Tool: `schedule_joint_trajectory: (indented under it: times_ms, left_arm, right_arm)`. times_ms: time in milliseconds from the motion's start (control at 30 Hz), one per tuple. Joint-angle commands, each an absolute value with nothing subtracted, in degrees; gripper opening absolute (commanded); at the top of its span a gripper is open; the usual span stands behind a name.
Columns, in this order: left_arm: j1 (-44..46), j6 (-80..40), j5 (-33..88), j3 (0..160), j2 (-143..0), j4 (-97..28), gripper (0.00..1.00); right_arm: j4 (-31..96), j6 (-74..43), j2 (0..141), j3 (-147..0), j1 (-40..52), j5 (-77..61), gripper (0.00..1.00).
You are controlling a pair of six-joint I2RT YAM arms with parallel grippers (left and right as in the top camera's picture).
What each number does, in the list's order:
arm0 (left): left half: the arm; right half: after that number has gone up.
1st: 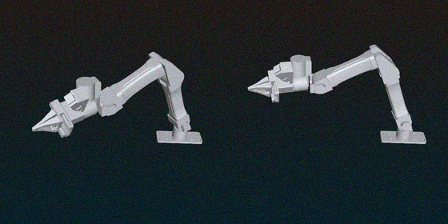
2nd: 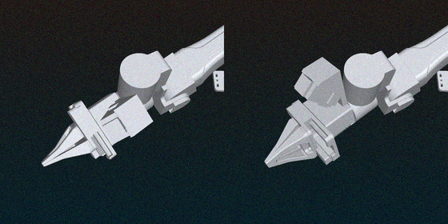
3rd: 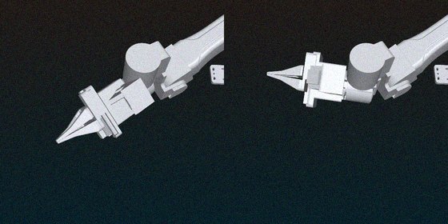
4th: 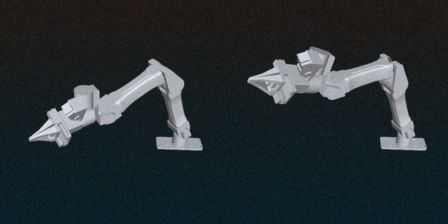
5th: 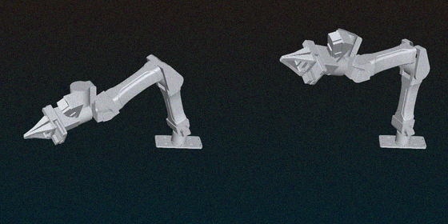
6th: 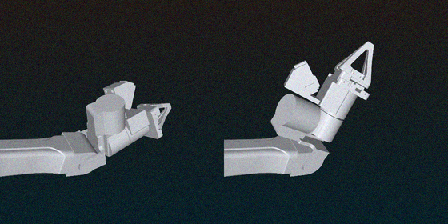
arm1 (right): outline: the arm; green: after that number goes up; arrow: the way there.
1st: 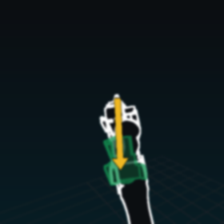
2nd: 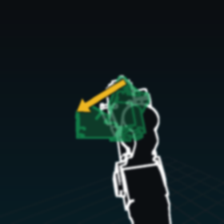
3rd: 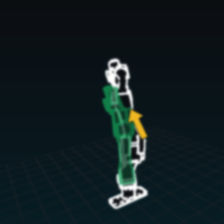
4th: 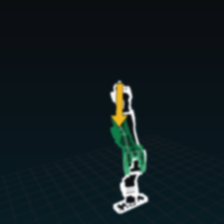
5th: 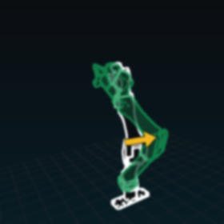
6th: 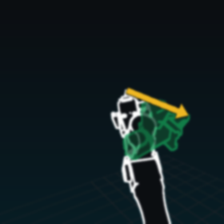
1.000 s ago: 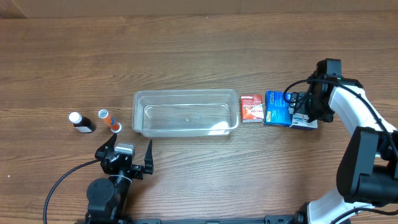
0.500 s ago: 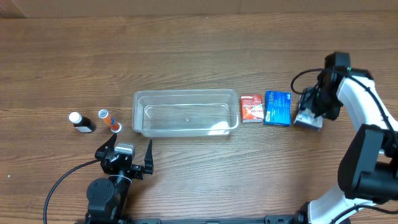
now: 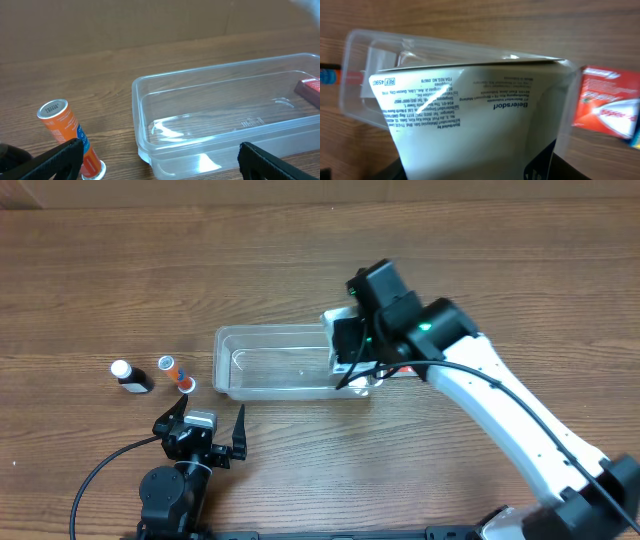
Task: Pack container
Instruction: 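Carry the white box left and release it into the container, then grasp the blue medicine box with the right gripper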
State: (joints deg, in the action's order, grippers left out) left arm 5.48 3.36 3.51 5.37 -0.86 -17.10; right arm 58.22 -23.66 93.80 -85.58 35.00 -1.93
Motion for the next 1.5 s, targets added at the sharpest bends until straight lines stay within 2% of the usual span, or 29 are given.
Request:
schedule_joint_trajectory:
  times_ms: [0,300,500,600,800,833,900,1000,1067,1133,1233,1467]
  left_arm:
    - [4.84,2.79,4.08,5.19,-0.36,-16.99,1.00]
    - [4.84,2.79,4.08,5.19,-0.36,-16.99,1.00]
    - [4.84,2.79,4.08,5.19,-0.36,-16.99,1.00]
    - [4.84,2.79,4.08,5.19,-0.36,-16.99,1.00]
    - [4.84,2.79,4.08,5.19,-0.36,-16.99,1.00]
    - [4.84,2.79,4.08,5.19,-0.36,-16.99,1.00]
    - [4.84,2.79,4.08,5.19,-0.36,-16.99,1.00]
    - [4.84,2.79,4.08,5.19,-0.36,-16.99,1.00]
    - [4.84,2.79,4.08,5.19,-0.36,-16.99,1.00]
    - [4.84,2.79,4.08,5.19,-0.36,-16.99,1.00]
    - [4.84,2.79,4.08,5.19,-0.36,-16.99,1.00]
    - [4.84,2.79,4.08,5.19,-0.36,-16.99,1.00]
  right_arm:
    - [56.69,-30.33,99.18,-84.60,36.60,0.01,0.61]
    - [55.48,-33.26,106.30,-83.24,36.14,7.68,0.62]
    - [53.84,-29.08,106.32,-80.84,36.16,9.23,0.74]
    - [53.67,-27.05,106.17,-81.91,36.16,9.19,0.84]
    - [56.16,-26.28,100.79,-86.76,35.90,12.73,0.85]
    - [57.19,-26.30,98.94,-87.53,35.53,14.28,0.87]
    - [58.81,-26.33,93.73,-87.90,33.15,15.53,0.93]
    - [62.04,-26.28,88.95,-87.88,24.91,15.38,1.00]
    - [63.61,-23.79,88.86,-87.61,18.61,13.30,1.00]
    - [62.98,-16.03,90.19,-85.25,11.07,2.68,1.00]
    - [62.43,-13.56,93.54,-81.69,5.08,0.27,1.00]
    - [60.55,-10.63,105.60,-79.92,3.25,0.30,1.00]
